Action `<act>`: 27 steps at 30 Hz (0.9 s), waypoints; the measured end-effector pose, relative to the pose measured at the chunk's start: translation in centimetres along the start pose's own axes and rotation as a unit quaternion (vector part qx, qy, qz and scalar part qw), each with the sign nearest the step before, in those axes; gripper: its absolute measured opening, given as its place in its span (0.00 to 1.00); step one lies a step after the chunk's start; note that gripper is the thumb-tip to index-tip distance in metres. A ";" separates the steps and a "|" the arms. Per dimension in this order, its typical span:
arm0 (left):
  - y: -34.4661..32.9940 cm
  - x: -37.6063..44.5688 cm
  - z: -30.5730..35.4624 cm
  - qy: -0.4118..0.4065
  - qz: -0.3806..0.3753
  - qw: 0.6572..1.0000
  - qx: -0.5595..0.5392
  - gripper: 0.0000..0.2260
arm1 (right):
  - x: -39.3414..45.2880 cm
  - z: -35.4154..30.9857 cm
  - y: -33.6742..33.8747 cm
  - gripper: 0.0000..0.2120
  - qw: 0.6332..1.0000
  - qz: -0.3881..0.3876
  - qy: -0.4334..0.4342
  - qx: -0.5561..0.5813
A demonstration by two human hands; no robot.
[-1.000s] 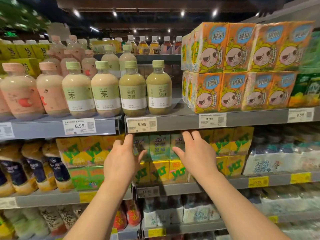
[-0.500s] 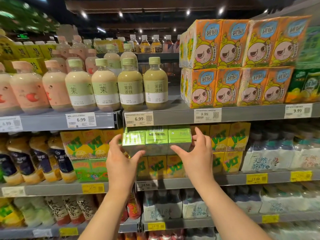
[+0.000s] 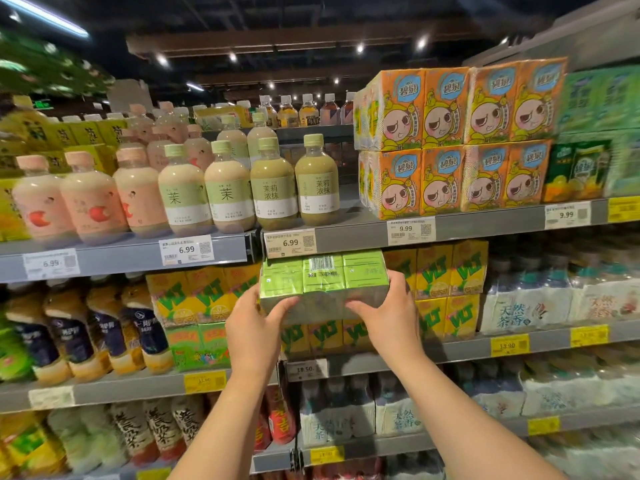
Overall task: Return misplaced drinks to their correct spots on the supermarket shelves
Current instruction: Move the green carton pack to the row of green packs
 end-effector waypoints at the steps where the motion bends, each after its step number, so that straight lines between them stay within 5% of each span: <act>1: 0.5 0.0 0.4 0.006 0.004 1.000 -0.021 0.12 | -0.2 -0.3 0.2 0.35 1.000 0.004 0.005 0.007; 10: 3.9 -2.1 2.5 -0.007 -0.031 0.997 -0.074 0.13 | -4.5 -2.0 3.4 0.29 1.000 0.021 -0.008 0.016; 27: 5.8 -11.7 12.0 -0.098 -0.158 0.941 -0.282 0.18 | -16.8 -5.3 19.0 0.26 0.981 0.194 0.002 0.020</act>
Point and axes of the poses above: each hand's wrist, its own x-axis towards the middle knuckle, its own y-axis out of the back of the hand, z = x × y, the point moved 6 cm from there along x, towards the middle knuckle, and after that the axes turned 7 degrees about x, right-handed, at the moved point
